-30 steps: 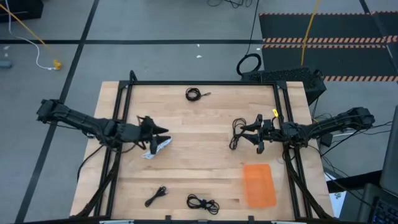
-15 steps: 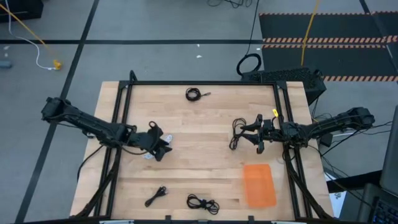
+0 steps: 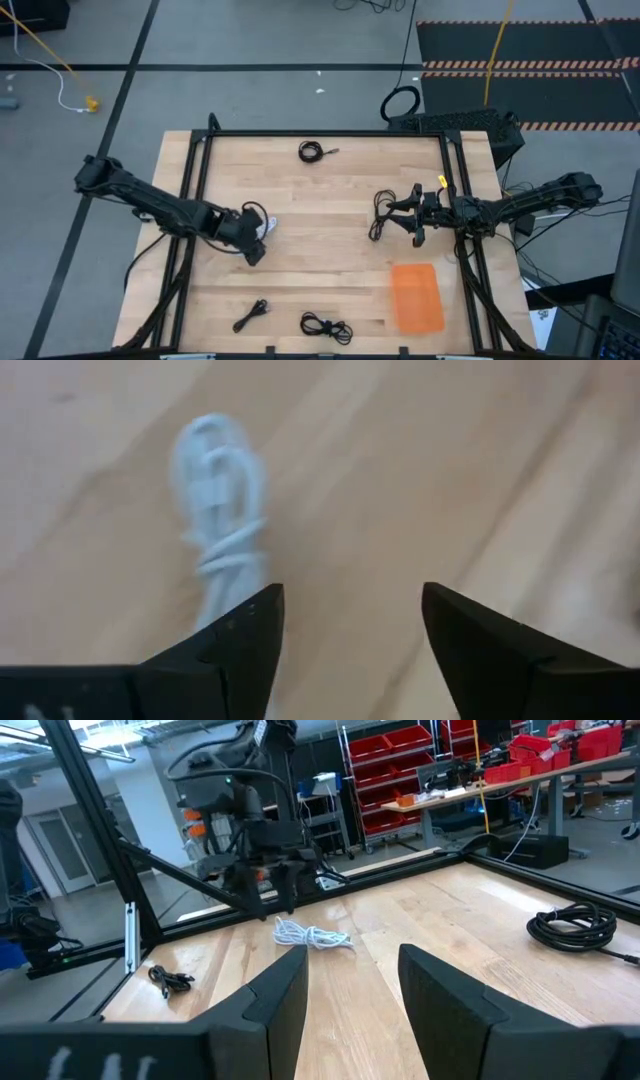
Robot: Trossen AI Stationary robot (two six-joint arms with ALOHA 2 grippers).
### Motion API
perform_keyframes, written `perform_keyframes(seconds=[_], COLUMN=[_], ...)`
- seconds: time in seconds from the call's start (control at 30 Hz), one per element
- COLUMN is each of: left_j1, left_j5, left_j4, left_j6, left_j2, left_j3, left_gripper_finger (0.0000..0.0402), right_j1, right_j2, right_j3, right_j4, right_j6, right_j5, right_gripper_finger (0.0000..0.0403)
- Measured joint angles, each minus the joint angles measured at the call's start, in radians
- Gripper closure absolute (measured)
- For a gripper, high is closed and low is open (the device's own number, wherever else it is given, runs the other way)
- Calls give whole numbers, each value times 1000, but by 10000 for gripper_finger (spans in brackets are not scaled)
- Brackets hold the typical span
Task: Pick and place USB-C Cables
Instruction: Put the white charger cable into the orange bin
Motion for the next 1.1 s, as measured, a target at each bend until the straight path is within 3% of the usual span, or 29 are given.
perform_keyframes(seconds=[0.27,0.67,0.8,1.03,1.1], left_j1=[9,23,27,27,29], left_j5=[-63,-55,-58,-57,-54], left_j4=[-132,-21,-15,-3,-3], left_j6=[-47,16,34,62,66], left_j2=[79,196,226,220,220], left_j3=[-36,-57,-57,-57,-56], left_gripper_finger=[156,161,207,361,381], right_j1=[0,0,0,0,0], right_j2=[0,0,0,0,0], right_j3=[0,0,0,0,0], right_j4=[0,0,0,0,0], right_j6=[0,0,0,0,0], right_j5=[0,0,0,0,0], right_gripper_finger=[250,250,250,250,250])
